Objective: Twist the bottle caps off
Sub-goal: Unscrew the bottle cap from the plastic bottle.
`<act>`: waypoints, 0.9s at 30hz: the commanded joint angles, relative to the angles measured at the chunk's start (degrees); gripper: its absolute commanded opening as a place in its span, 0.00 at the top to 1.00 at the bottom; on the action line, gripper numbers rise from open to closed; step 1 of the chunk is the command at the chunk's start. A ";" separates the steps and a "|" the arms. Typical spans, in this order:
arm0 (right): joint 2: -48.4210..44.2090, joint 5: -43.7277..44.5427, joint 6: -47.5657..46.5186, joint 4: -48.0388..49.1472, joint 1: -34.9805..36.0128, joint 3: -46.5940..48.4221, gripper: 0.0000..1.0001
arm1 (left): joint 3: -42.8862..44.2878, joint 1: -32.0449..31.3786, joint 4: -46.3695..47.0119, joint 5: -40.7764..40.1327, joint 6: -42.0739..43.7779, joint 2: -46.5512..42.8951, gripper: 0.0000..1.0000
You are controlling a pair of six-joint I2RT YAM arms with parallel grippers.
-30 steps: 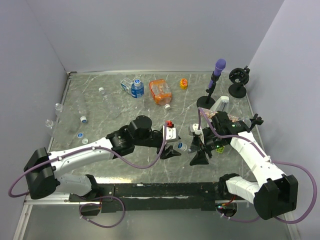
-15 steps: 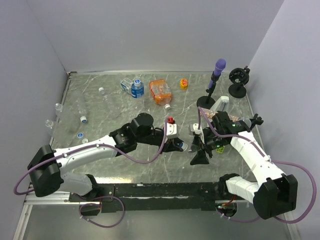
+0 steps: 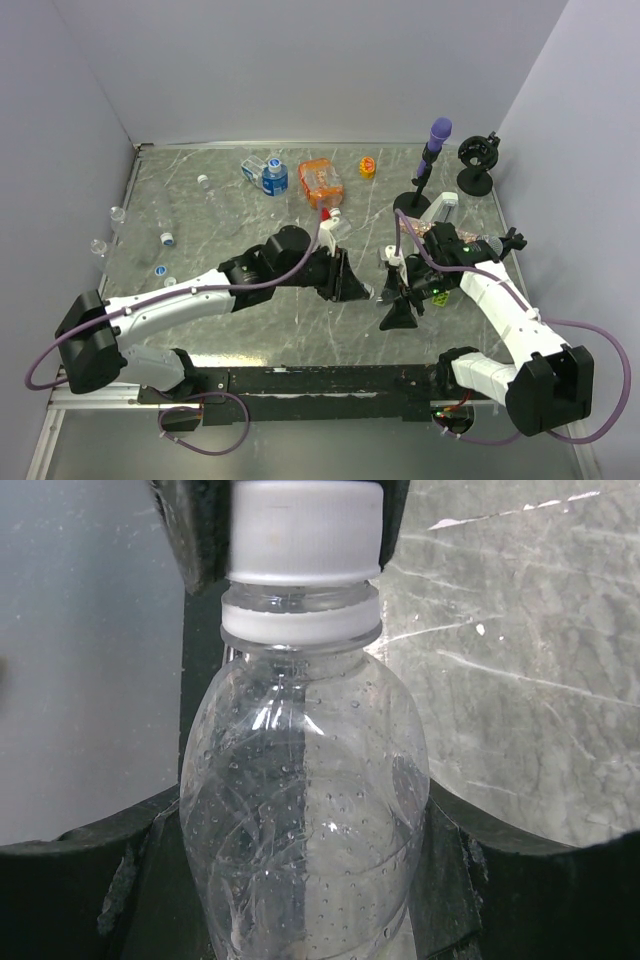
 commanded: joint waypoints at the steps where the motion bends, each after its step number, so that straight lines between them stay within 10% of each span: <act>1: 0.01 -1.26 -3.20 1.68 0.06 -0.26 0.90 | -2.72 0.23 1.31 -5.25 -26.14 -3.17 0.99; 9: 0.19 -0.82 -2.85 1.94 0.06 -0.44 0.90 | -0.35 0.14 -2.03 -4.29 -20.29 -4.04 0.43; 18: 0.36 -0.82 -2.93 1.86 0.06 -0.35 0.90 | -4.99 0.23 -2.74 -6.05 4.92 -15.01 0.23; 27: 0.19 -1.18 -3.46 1.85 0.06 -0.61 0.90 | -22.50 0.14 21.35 -1.14 39.97 -26.56 0.03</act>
